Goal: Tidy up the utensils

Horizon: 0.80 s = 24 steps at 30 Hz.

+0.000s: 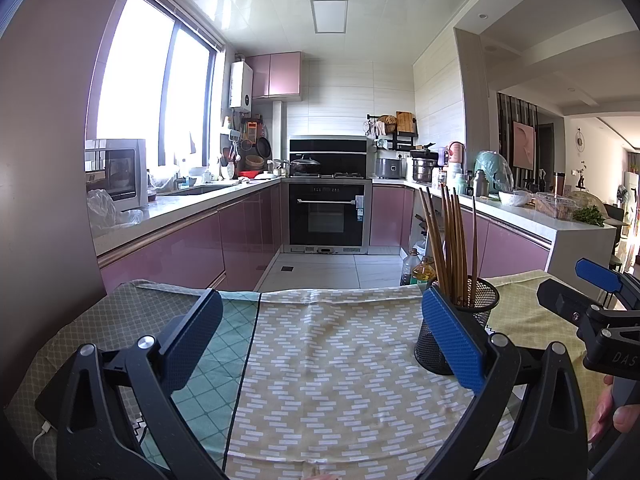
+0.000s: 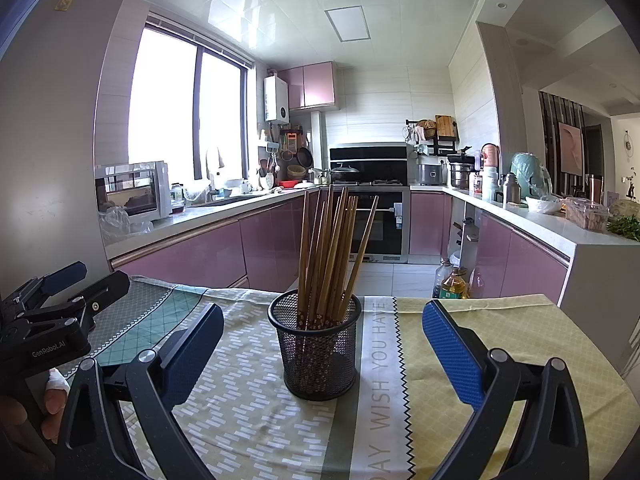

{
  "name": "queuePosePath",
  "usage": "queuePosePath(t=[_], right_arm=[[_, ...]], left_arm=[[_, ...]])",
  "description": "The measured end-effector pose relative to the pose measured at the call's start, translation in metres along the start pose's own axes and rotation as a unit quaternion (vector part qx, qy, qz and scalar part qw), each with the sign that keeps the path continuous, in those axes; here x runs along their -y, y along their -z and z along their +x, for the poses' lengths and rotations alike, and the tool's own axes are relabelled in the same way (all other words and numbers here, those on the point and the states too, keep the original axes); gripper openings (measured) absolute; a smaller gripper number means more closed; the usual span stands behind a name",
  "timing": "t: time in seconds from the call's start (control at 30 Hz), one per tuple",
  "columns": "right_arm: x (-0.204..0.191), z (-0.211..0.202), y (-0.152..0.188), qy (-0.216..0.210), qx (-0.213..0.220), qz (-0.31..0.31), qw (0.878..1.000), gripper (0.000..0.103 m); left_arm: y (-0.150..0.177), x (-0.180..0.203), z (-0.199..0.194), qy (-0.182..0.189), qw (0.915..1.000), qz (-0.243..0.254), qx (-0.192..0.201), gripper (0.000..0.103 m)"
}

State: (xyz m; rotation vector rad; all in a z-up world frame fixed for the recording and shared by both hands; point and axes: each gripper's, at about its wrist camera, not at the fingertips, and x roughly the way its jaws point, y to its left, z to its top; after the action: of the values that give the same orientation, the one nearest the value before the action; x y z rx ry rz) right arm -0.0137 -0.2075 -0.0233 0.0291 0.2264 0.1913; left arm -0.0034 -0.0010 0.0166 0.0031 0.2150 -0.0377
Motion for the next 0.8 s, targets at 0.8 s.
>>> queuePosePath(t=[0.8], right_arm=[[-0.0001,-0.0007,0.0023,0.001,0.0,0.002,1.0,0.096]], left_arm=[[0.0001,0.0005,0.0008,0.0,1.0,0.0,-0.001,0.098]])
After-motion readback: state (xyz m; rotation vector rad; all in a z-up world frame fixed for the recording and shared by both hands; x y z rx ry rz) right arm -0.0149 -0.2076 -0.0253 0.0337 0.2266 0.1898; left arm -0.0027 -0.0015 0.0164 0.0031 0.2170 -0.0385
